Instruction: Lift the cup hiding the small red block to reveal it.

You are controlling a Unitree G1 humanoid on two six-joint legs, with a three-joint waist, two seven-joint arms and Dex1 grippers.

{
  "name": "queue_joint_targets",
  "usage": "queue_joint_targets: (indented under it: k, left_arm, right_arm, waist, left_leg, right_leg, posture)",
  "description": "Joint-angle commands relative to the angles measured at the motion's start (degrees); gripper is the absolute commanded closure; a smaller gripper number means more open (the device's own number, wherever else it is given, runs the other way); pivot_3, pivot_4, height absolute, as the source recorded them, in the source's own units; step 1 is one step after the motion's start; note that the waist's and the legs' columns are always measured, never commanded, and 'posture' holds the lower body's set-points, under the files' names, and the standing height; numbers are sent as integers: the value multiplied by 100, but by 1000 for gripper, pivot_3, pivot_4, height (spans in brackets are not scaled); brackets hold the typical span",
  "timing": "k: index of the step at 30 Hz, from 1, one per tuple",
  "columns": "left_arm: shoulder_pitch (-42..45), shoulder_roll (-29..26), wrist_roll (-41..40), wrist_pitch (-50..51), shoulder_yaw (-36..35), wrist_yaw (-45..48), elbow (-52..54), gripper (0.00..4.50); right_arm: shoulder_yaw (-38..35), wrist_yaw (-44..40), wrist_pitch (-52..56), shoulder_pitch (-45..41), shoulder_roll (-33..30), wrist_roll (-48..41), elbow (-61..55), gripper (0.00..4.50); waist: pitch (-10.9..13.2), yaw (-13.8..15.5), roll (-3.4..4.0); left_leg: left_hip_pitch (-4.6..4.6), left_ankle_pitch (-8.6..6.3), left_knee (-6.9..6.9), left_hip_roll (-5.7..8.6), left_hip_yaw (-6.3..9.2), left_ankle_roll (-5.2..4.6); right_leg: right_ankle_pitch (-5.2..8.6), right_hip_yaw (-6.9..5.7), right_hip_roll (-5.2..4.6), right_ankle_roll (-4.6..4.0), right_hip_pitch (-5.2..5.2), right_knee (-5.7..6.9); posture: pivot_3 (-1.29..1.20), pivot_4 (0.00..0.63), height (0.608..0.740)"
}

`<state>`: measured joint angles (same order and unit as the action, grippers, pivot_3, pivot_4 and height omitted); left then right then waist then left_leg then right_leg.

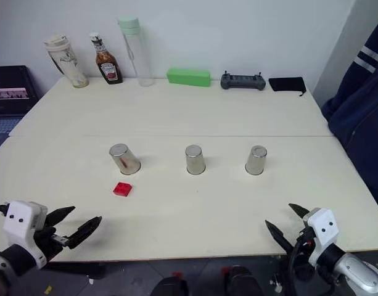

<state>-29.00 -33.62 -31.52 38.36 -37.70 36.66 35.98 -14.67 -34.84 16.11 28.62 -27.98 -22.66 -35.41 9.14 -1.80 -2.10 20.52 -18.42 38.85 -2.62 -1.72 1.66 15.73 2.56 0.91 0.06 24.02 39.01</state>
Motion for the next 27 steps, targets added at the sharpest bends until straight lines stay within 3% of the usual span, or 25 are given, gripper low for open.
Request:
queue_joint_targets:
  k: [1, 8, 16, 27]
  left_arm:
    - [-89, 13, -14, -14, 44, -95, 229, 46]
    - [-107, 525, 346, -410, 191, -686, 326, 46]
    - [-266, 903, 876, -1098, 858, -919, 634, 46]
    - [-379, 835, 984, -1754, 965, -534, 139, 46]
  right_arm:
    - [-97, 13, -134, -7, 14, -56, -190, 0]
    - [5, 51, -145, 3, 61, -39, -194, 0]
    - [83, 174, -154, -1, 161, 20, -199, 0]
    - [-352, 63, -288, 60, 140, -163, -43, 0]
  waist:
    - [0, 6, 0]
    - [-3, 10, -6]
    - [-5, 12, -8]
    - [-5, 11, -7]
  left_leg:
    - [0, 0, 0, 0, 0, 0]
    - [8, -1, -1, 3, 0, -1]
    - [7, -1, 0, 4, 1, -1]
    - [7, -1, 0, 4, 0, -1]
  right_leg:
    - [0, 0, 0, 0, 0, 0]
    - [-7, 2, 0, 12, 1, -4]
    - [-5, 2, 0, 8, 0, -2]
    - [-3, 2, 2, 4, 0, -2]
  posture:
    - [0, 150, 740]
    - [0, 150, 740]
    - [0, 150, 740]
    - [0, 150, 740]
